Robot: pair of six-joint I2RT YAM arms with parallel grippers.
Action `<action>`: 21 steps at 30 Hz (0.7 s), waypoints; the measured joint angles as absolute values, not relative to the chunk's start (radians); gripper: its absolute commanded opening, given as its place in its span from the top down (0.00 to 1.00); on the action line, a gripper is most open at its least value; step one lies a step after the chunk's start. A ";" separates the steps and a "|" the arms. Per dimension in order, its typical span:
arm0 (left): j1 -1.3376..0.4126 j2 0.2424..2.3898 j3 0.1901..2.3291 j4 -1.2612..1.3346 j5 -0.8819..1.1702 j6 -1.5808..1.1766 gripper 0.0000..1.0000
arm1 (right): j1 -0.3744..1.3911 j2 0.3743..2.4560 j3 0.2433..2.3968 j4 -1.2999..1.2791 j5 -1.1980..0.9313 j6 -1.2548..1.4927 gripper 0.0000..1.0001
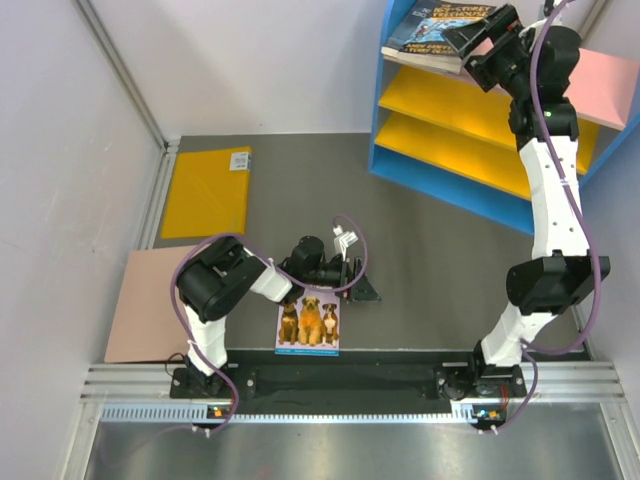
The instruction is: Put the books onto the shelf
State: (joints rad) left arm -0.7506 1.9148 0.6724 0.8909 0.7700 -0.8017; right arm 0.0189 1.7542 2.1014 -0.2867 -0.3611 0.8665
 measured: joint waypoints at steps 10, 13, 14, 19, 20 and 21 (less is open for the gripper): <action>-0.751 1.919 0.673 0.899 0.770 -0.802 0.01 | 0.017 1.848 2.223 -0.339 -0.382 0.836 0.01; -0.752 1.920 0.673 0.903 0.770 -0.804 0.01 | 0.016 1.874 2.240 -0.342 -0.384 0.834 0.00; -0.752 1.921 0.673 0.905 0.770 -0.805 0.01 | 0.016 1.877 2.239 -0.345 -0.384 0.830 0.00; -0.752 1.924 0.673 0.910 0.771 -0.808 0.01 | 0.008 1.841 2.152 -0.293 -0.405 0.812 0.00; -0.752 1.925 0.673 0.913 0.773 -0.809 0.01 | 0.003 1.816 2.107 -0.273 -0.415 0.804 0.00; -0.752 1.926 0.673 0.914 0.774 -0.810 0.01 | 0.000 1.798 2.080 -0.267 -0.418 0.800 0.00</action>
